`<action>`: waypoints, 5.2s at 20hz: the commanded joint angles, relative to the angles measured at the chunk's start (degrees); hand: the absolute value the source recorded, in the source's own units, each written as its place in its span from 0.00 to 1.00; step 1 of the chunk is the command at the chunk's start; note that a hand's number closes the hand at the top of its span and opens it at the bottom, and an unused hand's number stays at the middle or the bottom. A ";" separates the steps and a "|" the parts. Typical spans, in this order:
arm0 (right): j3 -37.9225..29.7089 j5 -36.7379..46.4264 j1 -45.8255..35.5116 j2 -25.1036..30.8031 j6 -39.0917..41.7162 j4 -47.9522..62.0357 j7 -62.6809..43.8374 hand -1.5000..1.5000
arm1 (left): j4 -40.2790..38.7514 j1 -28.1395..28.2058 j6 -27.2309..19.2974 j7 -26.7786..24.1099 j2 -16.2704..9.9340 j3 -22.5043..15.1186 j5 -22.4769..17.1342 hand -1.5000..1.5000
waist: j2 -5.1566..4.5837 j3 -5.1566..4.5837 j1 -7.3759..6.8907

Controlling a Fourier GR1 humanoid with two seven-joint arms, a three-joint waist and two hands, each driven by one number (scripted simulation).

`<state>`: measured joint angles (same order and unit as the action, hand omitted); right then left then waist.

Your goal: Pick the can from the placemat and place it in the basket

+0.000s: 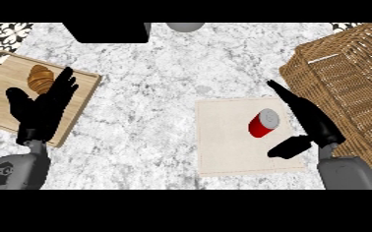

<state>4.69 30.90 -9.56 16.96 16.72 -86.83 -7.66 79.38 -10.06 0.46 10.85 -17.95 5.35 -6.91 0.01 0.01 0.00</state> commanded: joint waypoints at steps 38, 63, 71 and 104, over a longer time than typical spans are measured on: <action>0.59 22.88 -28.91 -16.90 -32.49 29.56 -53.10 1.00 | -0.12 -4.68 4.64 1.98 3.81 0.45 3.64 0.50 | -1.40 -0.02 -6.49; -2.20 47.93 -64.08 -15.56 -55.11 48.61 -71.70 1.00 | -3.10 -4.65 3.07 0.87 3.31 2.95 4.07 0.50 | -0.24 -0.10 -0.95; -9.21 52.75 -69.80 -8.08 -53.33 53.56 -70.75 1.00 | -0.66 -3.72 3.21 1.94 3.03 3.67 3.18 0.50 | -0.31 -0.06 -1.40; -26.97 58.01 -35.19 1.05 -54.57 26.85 -64.33 0.00 | 0.03 -0.66 4.88 1.70 1.53 5.89 2.53 0.50 | 0.10 -0.02 0.45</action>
<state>-19.05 87.17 -47.27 18.57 -33.42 -57.31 -62.53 79.76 -11.19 4.66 12.83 -16.01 10.84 -4.04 0.19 -0.01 0.62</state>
